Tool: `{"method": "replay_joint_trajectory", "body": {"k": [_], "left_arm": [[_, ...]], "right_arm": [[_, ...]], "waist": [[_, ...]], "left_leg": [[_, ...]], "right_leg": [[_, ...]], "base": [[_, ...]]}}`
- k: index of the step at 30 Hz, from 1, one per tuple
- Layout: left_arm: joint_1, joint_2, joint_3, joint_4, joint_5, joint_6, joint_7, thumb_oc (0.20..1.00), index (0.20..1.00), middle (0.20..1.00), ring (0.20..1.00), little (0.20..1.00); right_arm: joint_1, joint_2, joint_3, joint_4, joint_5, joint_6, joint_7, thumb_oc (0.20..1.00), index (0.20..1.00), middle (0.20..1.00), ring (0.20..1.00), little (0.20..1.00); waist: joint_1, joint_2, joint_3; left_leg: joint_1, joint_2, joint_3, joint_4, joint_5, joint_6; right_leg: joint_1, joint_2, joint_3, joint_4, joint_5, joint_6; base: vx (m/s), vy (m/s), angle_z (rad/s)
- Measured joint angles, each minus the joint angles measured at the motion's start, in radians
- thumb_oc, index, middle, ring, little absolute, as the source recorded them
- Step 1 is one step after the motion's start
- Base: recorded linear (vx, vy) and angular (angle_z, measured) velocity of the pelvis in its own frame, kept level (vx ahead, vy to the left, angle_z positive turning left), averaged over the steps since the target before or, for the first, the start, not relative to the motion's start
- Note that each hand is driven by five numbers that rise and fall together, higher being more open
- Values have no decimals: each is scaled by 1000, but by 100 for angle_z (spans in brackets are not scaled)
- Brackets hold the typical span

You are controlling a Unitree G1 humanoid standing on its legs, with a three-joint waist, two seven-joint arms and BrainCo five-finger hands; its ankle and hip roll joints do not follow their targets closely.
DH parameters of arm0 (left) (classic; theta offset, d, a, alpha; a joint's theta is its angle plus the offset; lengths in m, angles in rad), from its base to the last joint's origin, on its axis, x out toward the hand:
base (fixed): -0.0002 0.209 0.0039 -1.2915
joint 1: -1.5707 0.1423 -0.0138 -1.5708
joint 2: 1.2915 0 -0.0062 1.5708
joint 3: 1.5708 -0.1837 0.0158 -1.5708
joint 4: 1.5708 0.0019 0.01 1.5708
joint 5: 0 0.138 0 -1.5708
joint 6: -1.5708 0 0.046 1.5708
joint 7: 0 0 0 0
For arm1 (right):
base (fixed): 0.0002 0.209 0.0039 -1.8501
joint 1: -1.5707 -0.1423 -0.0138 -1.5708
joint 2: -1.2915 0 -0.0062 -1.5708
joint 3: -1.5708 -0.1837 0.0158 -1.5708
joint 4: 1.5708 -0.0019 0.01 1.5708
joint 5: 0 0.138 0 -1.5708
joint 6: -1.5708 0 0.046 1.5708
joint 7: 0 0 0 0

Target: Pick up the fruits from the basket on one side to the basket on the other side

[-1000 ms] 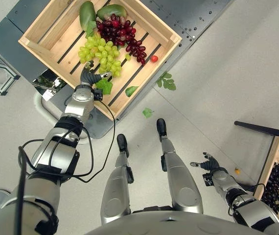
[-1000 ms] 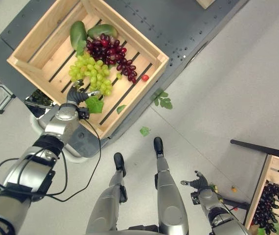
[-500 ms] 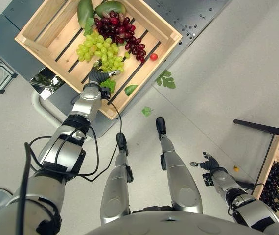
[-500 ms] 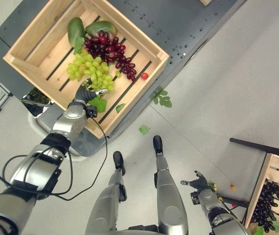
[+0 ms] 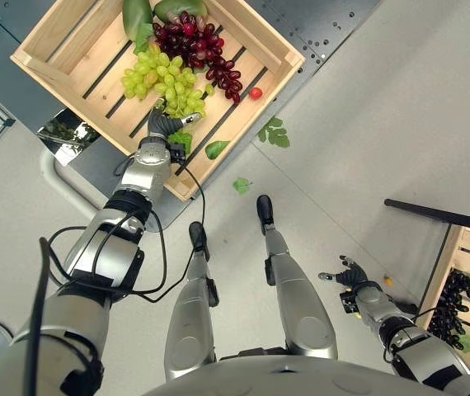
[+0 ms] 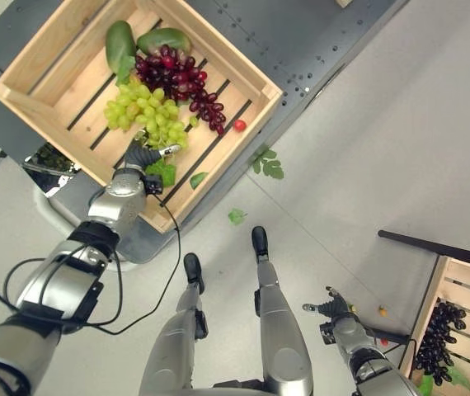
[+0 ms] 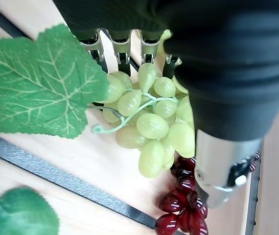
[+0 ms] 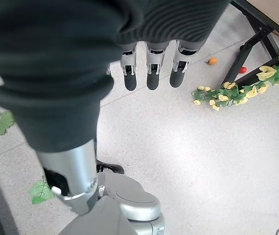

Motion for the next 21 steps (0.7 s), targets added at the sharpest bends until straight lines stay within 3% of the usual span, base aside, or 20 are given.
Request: {"method": "replay_joint_trajectory", "body": {"k": [7, 21], "left_arm": [[0, 0, 48, 8, -174, -35, 14, 1000, 1000, 1000, 1000, 1000], [-15, 8, 110, 21, -373, -39, 19, 1000, 1000, 1000, 1000, 1000]], "right_arm": [[0, 1, 1, -11, 0, -1, -4, 1000, 1000, 1000, 1000, 1000], [1, 1, 0, -23, 0, 0, -5, 1000, 1000, 1000, 1000, 1000]], "waist": [[-12, -11, -4], [-21, -13, -5]], "left_leg": [[-10, 0, 10, 0, 0, 0], [-9, 0, 20, 0, 0, 0]], "right_leg": [[-14, 1, 8, 0, 3, 0], [-18, 3, 20, 0, 8, -1]], "base": [[5, -5, -3], [7, -2, -2]]}}
